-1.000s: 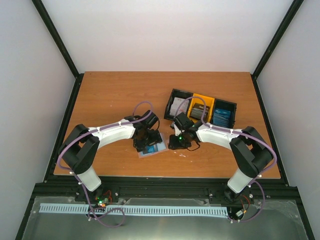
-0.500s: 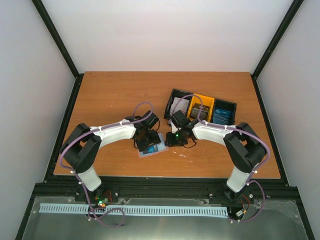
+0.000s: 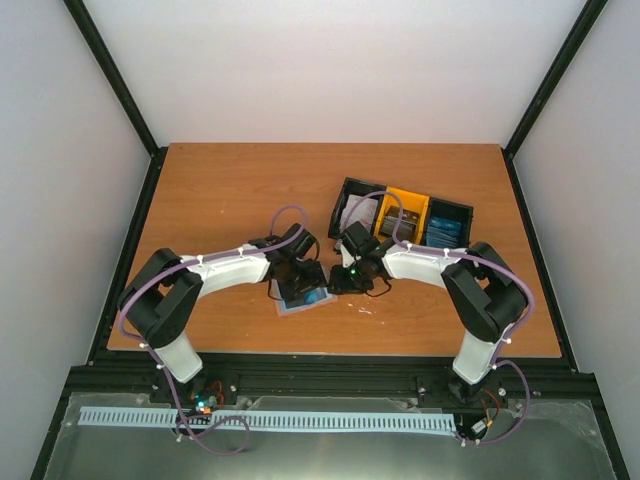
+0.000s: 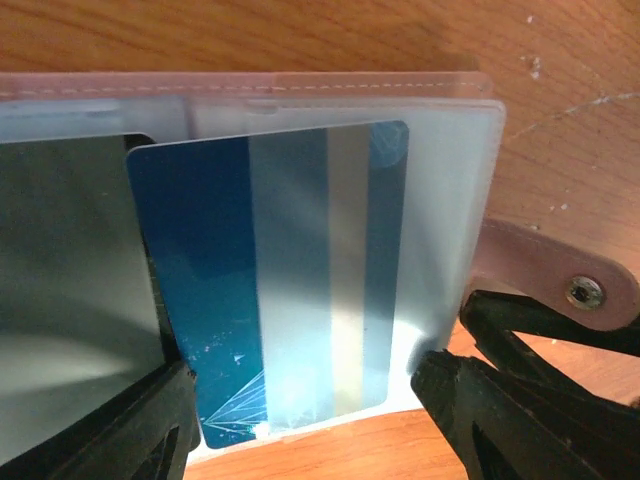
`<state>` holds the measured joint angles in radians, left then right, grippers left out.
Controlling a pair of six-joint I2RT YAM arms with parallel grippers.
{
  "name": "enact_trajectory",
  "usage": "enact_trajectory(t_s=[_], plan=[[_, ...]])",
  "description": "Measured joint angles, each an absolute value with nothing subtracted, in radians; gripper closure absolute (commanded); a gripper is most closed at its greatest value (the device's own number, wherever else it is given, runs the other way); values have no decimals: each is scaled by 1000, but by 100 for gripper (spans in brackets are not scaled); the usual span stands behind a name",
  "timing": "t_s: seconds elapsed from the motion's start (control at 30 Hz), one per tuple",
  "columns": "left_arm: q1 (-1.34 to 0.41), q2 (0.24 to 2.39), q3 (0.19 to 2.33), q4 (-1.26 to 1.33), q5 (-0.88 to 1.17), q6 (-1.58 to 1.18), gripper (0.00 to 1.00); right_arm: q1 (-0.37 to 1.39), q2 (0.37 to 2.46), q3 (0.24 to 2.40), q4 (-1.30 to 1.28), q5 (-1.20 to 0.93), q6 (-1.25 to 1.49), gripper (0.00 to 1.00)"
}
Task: Put the credit cards into the card holder
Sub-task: Insert the credit card into the card holder.
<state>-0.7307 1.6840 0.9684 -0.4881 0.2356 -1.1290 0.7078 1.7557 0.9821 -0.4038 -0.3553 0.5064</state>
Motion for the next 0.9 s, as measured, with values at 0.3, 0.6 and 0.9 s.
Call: enact_trajectory(t_s=[0.3,0.6,0.9], plan=[[-725,1662,952,-469,228,-1128,22,707,1761,982,-400,-352,518,64],[-723,1633,965,-543,159,-1148,26,707,1762,982,-400,-352,521,66],[-720,1684,963,-492,170,-1155,42,707,1768,982,-395,-354,520,69]])
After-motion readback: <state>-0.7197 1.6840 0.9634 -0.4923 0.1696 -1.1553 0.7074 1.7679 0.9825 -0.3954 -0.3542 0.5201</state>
